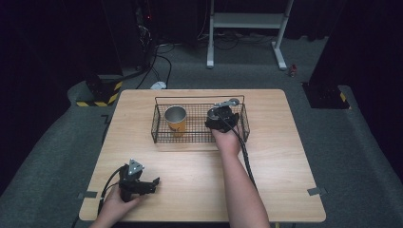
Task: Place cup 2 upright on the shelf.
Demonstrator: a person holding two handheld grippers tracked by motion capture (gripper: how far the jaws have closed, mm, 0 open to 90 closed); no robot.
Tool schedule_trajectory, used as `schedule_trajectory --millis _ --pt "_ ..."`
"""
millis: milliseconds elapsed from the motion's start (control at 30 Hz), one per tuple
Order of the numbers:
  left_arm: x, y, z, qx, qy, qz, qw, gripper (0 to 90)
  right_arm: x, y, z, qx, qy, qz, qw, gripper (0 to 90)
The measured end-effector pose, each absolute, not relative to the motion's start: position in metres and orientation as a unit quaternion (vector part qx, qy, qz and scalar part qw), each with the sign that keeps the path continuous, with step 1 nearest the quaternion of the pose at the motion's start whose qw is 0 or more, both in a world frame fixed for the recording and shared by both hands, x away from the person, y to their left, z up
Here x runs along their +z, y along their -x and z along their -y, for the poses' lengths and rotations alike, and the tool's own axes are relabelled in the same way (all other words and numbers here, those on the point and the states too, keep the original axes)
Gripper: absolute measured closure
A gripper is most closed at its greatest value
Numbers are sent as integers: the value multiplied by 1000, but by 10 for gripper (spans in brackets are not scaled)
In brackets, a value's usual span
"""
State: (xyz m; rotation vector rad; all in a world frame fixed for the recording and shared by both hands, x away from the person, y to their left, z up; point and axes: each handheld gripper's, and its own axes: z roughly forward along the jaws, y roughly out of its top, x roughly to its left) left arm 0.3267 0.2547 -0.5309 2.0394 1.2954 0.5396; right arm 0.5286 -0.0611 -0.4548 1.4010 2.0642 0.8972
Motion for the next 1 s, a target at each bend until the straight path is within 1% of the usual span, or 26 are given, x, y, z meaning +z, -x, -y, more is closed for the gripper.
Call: schedule_trajectory --millis 233,400,567,700,800,900,1000 --pt "-531 -327 -255 206 -778 -495 327 6 -461 -529 57 321 -516 -761 228 184" --pt "-531 -327 -255 206 -779 -495 327 6 -465 -528 54 308 -506 -770 236 183" --pt "-531 -327 -255 206 -778 -495 327 6 -467 -527 55 309 -508 -769 235 179" --pt "-531 -327 -255 205 -779 -495 327 6 -468 -528 55 304 -503 -773 237 148" --pt "-531 -327 -255 206 -778 -495 327 6 -468 -528 56 304 -508 -771 234 90" --pt "-531 -327 -255 206 -779 -495 327 6 -467 -528 59 306 -517 -765 232 88" --pt "-531 -327 -255 206 -778 -495 327 6 -463 -525 61 322 -515 -757 241 88"
